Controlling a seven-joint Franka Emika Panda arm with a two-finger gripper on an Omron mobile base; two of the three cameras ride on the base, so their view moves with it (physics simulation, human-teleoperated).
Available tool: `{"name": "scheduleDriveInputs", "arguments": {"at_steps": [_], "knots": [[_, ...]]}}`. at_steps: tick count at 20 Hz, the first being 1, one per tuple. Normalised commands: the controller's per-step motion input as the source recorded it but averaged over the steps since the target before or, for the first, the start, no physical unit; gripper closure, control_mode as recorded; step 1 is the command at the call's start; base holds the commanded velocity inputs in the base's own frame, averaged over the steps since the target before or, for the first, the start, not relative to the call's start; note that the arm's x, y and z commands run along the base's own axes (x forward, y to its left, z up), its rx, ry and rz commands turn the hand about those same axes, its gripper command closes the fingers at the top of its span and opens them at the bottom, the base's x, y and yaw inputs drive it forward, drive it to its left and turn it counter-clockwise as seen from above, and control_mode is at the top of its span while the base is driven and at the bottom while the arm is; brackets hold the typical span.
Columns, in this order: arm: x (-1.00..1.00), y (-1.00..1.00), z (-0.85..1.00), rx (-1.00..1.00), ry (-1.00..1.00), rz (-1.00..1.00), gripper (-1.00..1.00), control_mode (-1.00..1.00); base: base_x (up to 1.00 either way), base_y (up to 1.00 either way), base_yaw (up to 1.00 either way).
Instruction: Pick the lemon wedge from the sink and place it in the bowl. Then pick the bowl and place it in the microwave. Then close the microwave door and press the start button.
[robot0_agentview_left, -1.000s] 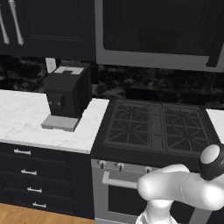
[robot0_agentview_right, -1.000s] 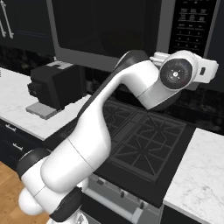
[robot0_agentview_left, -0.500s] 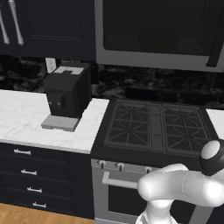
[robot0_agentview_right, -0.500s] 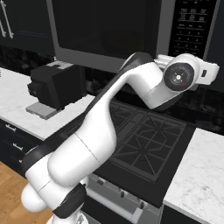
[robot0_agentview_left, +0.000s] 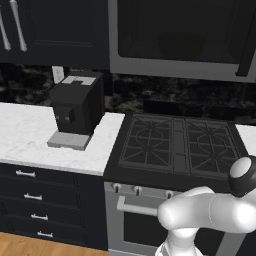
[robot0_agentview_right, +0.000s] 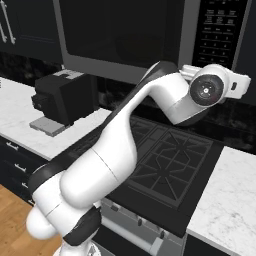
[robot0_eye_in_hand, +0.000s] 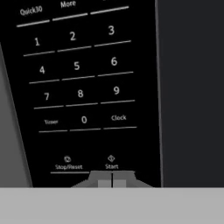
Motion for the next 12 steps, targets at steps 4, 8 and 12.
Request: {"name": "scheduleDriveInputs", "arguments": {"at_steps": [4, 8, 12], "knots": [[0.14, -0.03, -0.08, 0.00, 0.00, 0.00, 1.00, -1.00, 0.00, 0.00, 0.00], [0.28, -0.15, -0.09, 0.00, 0.00, 0.00, 1.00, -1.00, 0.00, 0.00, 0.00], [0.47, -0.21, -0.10, 0.00, 0.01, 0.00, 1.00, -1.00, 0.00, 0.00, 0.00]]}}
